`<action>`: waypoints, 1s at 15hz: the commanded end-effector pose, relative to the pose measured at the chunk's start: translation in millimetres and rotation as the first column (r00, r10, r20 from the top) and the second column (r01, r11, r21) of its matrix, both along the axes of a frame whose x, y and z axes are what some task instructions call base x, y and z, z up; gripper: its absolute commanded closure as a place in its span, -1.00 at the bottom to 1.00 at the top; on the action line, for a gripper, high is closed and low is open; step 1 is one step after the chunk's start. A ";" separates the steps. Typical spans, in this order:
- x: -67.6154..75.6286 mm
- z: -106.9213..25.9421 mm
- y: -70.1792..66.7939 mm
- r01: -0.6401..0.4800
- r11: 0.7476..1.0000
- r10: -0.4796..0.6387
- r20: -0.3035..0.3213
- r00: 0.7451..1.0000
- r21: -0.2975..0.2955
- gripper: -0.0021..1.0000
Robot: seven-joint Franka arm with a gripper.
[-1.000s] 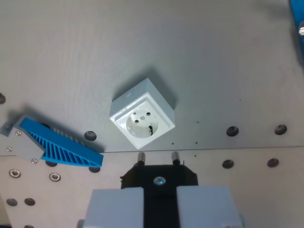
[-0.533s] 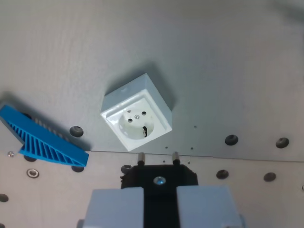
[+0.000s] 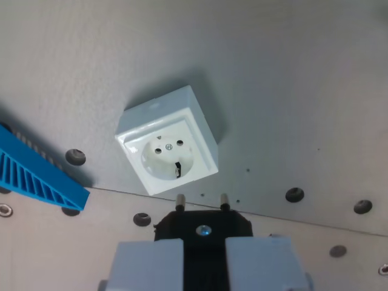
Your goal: Move above the white socket
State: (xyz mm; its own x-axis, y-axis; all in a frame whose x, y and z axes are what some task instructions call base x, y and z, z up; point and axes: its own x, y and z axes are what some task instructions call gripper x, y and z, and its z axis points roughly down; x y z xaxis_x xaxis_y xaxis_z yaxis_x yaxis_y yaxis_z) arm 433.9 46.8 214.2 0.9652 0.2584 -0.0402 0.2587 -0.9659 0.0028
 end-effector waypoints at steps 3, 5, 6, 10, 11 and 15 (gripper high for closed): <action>-13.5 -27.2 2.5 -0.251 0.968 0.252 0.078 0.965 -0.027 1.00; -18.6 -37.5 3.3 -0.277 0.960 0.278 0.080 0.957 -0.031 1.00; -21.1 -42.6 3.8 -0.285 0.958 0.287 0.078 0.955 -0.032 1.00; -30.1 -61.0 5.7 -0.324 0.945 0.326 0.074 0.942 -0.039 1.00; -31.9 -64.7 6.2 -0.331 0.943 0.333 0.072 0.940 -0.042 1.00; -39.0 -78.0 8.2 -0.355 0.934 0.358 0.071 0.931 -0.044 1.00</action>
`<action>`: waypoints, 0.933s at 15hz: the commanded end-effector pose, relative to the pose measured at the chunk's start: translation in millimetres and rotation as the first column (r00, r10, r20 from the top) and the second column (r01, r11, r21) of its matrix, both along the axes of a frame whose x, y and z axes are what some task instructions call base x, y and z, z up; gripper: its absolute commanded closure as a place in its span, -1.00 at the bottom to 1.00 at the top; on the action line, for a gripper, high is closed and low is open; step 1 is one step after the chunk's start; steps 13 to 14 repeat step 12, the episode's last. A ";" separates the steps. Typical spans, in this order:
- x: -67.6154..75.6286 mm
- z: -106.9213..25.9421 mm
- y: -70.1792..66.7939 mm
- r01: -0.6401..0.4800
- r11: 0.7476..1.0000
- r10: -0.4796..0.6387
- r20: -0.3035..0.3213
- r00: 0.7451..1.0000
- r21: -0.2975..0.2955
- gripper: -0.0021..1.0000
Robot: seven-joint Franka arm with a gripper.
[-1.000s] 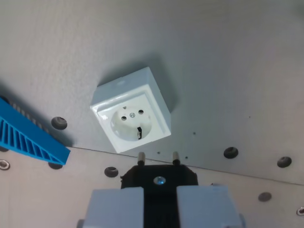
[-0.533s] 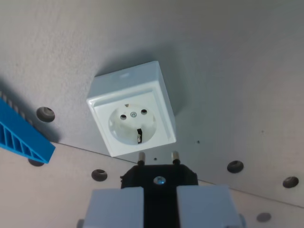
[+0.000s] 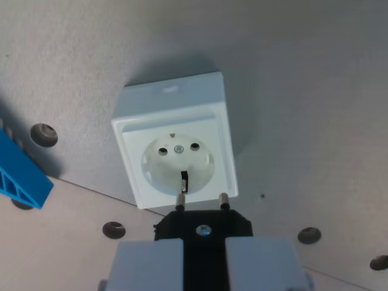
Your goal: Move above the white socket
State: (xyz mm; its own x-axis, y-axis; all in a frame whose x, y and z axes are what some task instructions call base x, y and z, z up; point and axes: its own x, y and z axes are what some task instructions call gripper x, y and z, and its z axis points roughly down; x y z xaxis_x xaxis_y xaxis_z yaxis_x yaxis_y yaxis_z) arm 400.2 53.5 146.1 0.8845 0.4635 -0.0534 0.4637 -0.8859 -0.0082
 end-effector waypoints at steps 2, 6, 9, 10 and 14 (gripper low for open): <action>-8.6 -16.0 2.3 -0.149 0.988 0.151 0.097 0.984 -0.029 1.00; -13.9 -25.4 3.6 -0.151 0.988 0.153 0.098 0.983 -0.028 1.00; -17.0 -30.0 4.2 -0.145 0.989 0.147 0.101 0.984 -0.030 1.00; -17.9 -31.1 4.5 -0.142 0.989 0.145 0.100 0.984 -0.031 1.00; -19.2 -32.6 4.9 -0.135 0.990 0.138 0.101 0.985 -0.032 1.00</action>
